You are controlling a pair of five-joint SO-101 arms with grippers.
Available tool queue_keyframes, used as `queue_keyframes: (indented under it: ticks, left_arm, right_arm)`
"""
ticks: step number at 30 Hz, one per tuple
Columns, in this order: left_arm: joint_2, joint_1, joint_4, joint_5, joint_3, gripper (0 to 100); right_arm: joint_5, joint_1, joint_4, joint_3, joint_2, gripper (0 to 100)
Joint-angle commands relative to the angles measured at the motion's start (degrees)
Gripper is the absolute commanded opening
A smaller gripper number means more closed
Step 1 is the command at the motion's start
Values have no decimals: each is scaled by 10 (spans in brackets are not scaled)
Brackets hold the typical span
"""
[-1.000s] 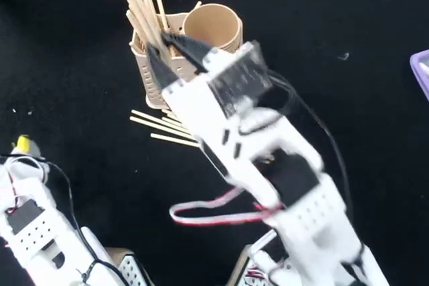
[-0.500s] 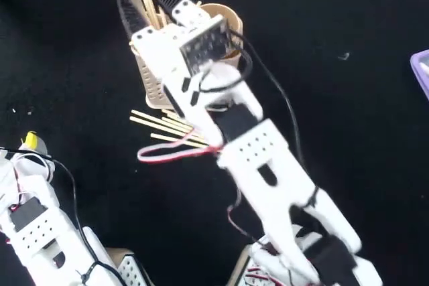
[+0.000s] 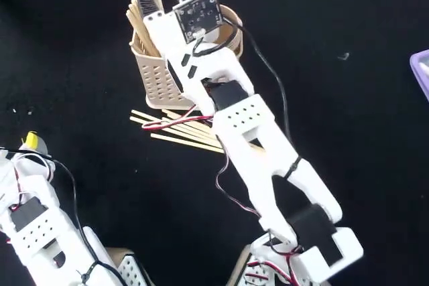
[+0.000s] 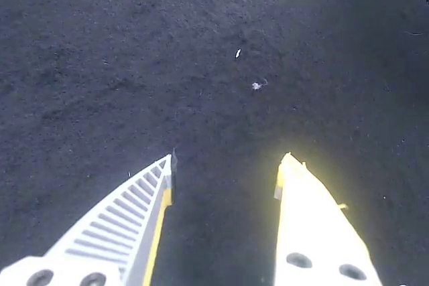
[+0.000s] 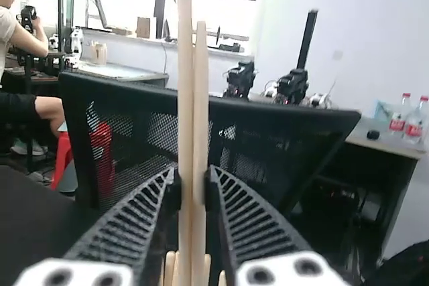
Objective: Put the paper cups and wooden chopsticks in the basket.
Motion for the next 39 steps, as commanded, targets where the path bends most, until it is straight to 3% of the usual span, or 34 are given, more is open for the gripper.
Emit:
queue_keyframes:
  ticks: [1,12,18,26,29,33,39]
  left_arm:
    - [-8,8,-5,-6,-5,253]
    - [-8,8,-5,-6,-7,253]
    - [-8,7,-5,-6,-7,253]
    - [-8,7,-5,-6,-7,253]
    - [-8,7,-5,-6,-7,253]
    - [-8,6,-5,-6,-7,253]
    - [-8,5,-5,-6,-7,253]
  right_arm:
    - [-15,-3,-11,9,1,11]
    - [-16,0,-11,68,-3,14]
    - [-16,-16,22,67,-6,136]
    - [-12,-23,48,65,-121,107]
    - [-12,-30,135,57,-202,106]
    - [-11,-42,324,51,-329,106]
    - [-11,-27,735,58,-493,106]
